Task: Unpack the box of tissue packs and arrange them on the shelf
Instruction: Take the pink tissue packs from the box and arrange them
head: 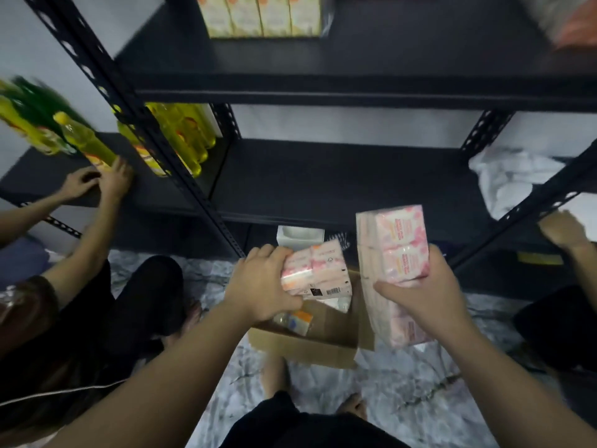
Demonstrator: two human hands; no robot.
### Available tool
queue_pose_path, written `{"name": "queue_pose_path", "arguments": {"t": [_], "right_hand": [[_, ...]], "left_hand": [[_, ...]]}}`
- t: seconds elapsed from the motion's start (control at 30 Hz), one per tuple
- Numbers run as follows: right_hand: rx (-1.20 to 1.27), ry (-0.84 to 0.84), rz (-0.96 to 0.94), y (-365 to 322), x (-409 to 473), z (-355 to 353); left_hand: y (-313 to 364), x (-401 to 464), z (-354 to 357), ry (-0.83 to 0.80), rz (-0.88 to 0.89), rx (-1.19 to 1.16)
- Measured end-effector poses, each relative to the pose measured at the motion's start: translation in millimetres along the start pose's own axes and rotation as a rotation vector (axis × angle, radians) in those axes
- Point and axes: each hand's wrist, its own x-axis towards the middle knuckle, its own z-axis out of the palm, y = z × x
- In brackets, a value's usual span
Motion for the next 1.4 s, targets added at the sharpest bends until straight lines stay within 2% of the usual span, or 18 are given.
{"name": "queue_pose_path", "arguments": {"t": [0.4,0.87,1.1,1.23,1.4], "right_hand": [[0.054,0.064,-0.247,-113,13,-61],[-0.054,0.164,-0.429,-246,61,-92],[-0.099,0.236,-0.443,-282,90,-77],[-0.141,0.257,-0.425,-285,100,-62],[-0.199,0.239,-0.424,-287,107,-48]], "left_hand": [[46,21,-156,0.271,0.139,0.104],[36,116,-311,0.352,0.309,0.217],[20,183,-342,0.308,0.352,0.243],[11,214,-330,0.223,0.368,0.273],[2,236,-316,0.243,0.413,0.331]]}}
